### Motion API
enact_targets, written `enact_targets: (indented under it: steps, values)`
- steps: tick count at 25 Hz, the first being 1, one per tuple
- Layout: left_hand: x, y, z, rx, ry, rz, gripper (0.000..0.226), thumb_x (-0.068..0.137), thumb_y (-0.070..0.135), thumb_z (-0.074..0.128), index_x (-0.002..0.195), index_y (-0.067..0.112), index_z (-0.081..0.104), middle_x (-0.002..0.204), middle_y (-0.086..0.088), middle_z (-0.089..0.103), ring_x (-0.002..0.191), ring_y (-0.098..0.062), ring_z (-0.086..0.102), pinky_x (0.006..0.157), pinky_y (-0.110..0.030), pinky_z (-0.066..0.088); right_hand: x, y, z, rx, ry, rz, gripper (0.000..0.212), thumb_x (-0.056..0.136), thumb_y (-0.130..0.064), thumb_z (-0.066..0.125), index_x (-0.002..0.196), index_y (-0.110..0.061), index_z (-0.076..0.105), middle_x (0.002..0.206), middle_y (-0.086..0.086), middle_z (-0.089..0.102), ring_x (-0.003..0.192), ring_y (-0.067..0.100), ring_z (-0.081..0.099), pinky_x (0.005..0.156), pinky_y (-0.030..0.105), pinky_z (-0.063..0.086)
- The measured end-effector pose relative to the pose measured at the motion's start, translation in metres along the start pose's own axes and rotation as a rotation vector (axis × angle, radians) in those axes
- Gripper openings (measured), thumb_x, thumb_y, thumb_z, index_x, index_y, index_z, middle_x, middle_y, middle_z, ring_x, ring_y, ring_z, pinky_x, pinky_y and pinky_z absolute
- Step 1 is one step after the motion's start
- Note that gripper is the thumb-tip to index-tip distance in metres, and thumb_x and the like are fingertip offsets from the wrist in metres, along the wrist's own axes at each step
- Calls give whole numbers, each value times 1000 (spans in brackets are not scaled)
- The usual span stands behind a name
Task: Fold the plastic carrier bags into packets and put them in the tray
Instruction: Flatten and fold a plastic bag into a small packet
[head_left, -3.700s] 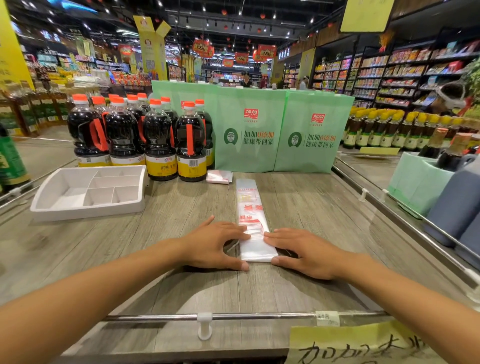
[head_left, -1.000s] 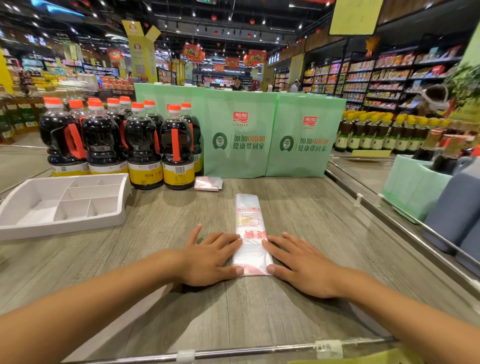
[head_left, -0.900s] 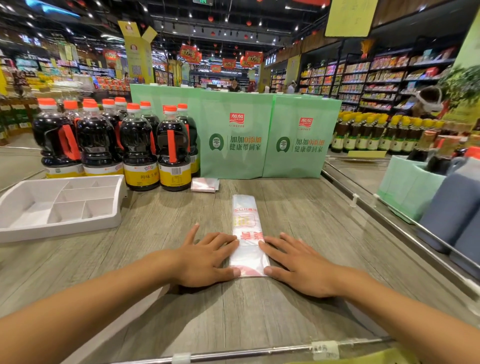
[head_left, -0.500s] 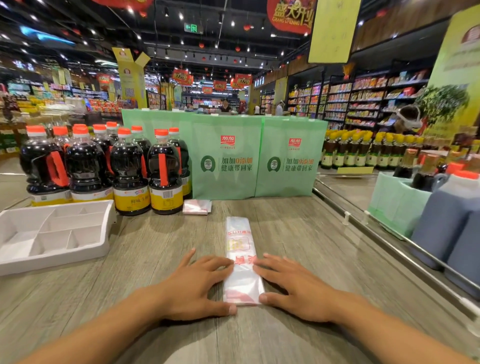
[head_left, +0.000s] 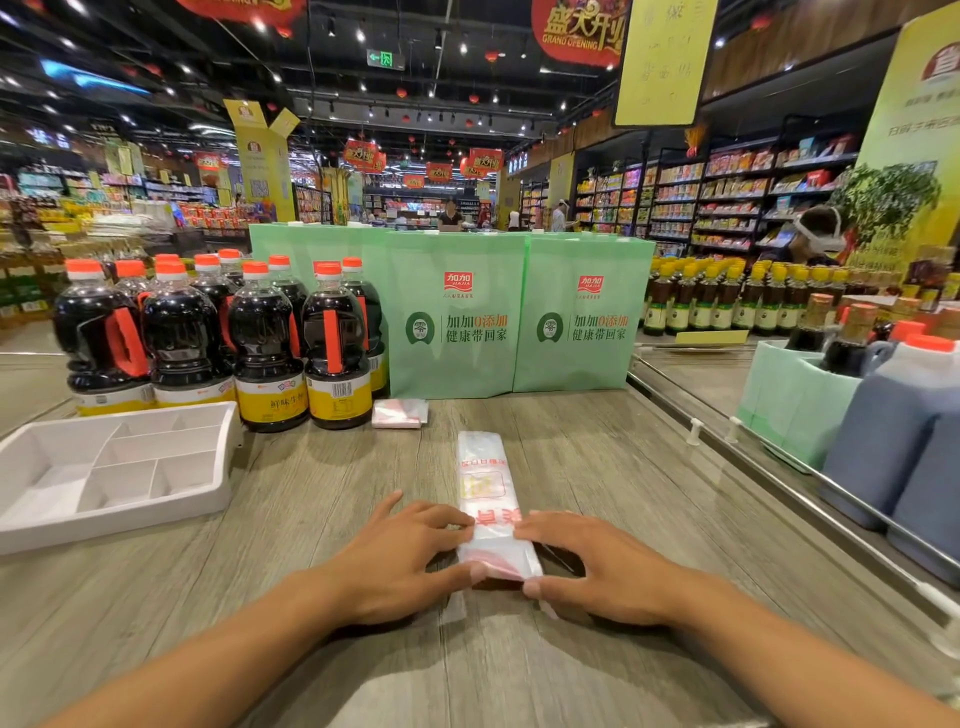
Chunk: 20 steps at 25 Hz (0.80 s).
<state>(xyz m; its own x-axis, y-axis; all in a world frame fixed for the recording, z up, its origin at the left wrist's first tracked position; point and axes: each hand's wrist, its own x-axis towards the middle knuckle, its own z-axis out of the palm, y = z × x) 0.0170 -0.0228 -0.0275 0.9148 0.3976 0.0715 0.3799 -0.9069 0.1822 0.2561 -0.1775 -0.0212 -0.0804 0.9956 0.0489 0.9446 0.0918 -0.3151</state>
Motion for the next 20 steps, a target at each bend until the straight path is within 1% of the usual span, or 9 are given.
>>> enact_targets:
  steps: [3,5,7,9,11,12,15,17,20]
  values:
    - [2,2,-1,-37,38,29,78,84,90,20,135,47,59,144,27,48,135,5,36,124,-42,6,0,-6,-3,74,64,1,51,101,-68,38,137,-38,57,134,-24,59,124,0,54,103,32,47]
    - [3,2,1,-72,92,32,74,85,88,21,121,44,69,125,30,57,122,9,45,122,-38,14,1,-8,-3,104,115,14,54,102,-68,31,121,-31,66,116,-17,66,105,7,62,90,37,52]
    - [6,1,4,-100,162,44,67,91,81,28,98,33,74,100,27,62,102,5,55,114,-34,29,1,-7,-1,130,156,24,59,100,-70,32,104,-24,68,99,-10,67,90,13,64,80,44,52]
    - [9,-1,7,-139,230,81,59,97,68,38,81,22,72,83,14,64,83,-5,58,95,-35,44,2,-5,0,160,172,28,43,99,-61,46,99,-24,69,93,-12,67,86,12,63,78,40,52]
    - [9,-1,8,-210,270,124,55,100,58,46,72,17,68,75,7,61,73,-11,58,79,-37,49,5,-4,2,222,171,41,24,101,-42,55,103,-26,72,97,-21,69,91,4,65,82,28,53]
    - [9,-1,7,-256,269,129,52,100,55,49,71,15,67,74,6,61,71,-12,58,76,-36,49,6,-3,3,251,171,60,22,102,-37,55,103,-24,74,98,-21,70,93,2,65,84,27,53]
    - [8,1,6,-392,214,54,36,99,47,60,81,21,76,82,12,69,80,-8,64,78,-35,52,12,3,9,256,173,90,28,104,-34,54,94,-15,72,100,-11,69,93,9,65,88,35,53]
    - [9,2,8,-393,222,-5,30,98,48,62,84,25,76,83,13,71,82,-7,65,82,-36,52,14,3,9,273,174,110,27,104,-32,55,89,-17,72,101,-9,65,94,7,62,89,30,51]
    - [12,4,13,-313,298,-81,29,96,49,64,77,28,68,79,17,68,81,-4,63,92,-38,46,16,-2,7,283,192,151,32,103,-30,59,72,-32,64,96,-11,60,88,2,58,78,16,44]
